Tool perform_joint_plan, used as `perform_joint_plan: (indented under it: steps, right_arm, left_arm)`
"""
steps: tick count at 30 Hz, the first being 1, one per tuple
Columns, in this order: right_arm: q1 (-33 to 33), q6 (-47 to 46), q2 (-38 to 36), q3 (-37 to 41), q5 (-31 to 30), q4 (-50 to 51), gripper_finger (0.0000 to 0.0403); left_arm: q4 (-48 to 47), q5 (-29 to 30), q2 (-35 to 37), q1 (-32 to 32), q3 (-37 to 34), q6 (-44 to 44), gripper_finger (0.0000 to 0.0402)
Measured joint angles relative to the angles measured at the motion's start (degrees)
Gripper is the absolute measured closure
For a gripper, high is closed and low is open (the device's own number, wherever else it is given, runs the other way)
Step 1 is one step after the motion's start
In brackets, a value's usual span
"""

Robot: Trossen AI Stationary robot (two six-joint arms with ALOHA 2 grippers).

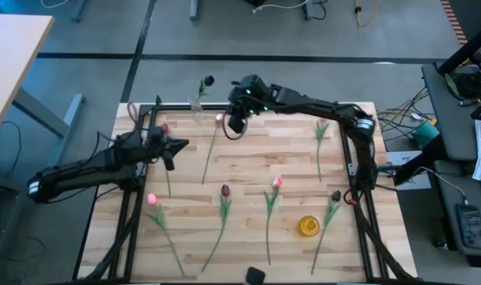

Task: Sort flowers into vase by color
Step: Put the top yellow-pink flower into the yellow flower vase

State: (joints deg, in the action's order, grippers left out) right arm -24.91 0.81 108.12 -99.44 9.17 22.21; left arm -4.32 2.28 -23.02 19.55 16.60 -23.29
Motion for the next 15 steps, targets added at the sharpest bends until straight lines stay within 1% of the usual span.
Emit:
perform_joint_plan:
  steps: [4,7,11,15]
  right_arm:
    - [-0.07,-3.57,-8.65,14.1,-1.01,-6.84,0.0393]
    - [-0.09,-6.19,-15.28,22.55,-3.95,-8.5,0.0394]
    - [0.13,-10.19,-23.35,30.74,-6.6,-9.29,0.0394]
    - [0.22,-12.5,-30.53,36.72,-9.54,-9.31,0.0394]
  left_arm:
    - [-0.96,0.56,-7.84,0.02,0.64,-4.08,0.0402]
    - [-1.03,3.5,-14.36,0.07,0.64,-7.58,0.0402]
    - [-1.12,4.76,-22.92,0.13,1.73,-9.41,0.0402]
    - [-0.85,5.19,-31.72,0.44,5.43,-9.93,0.0402]
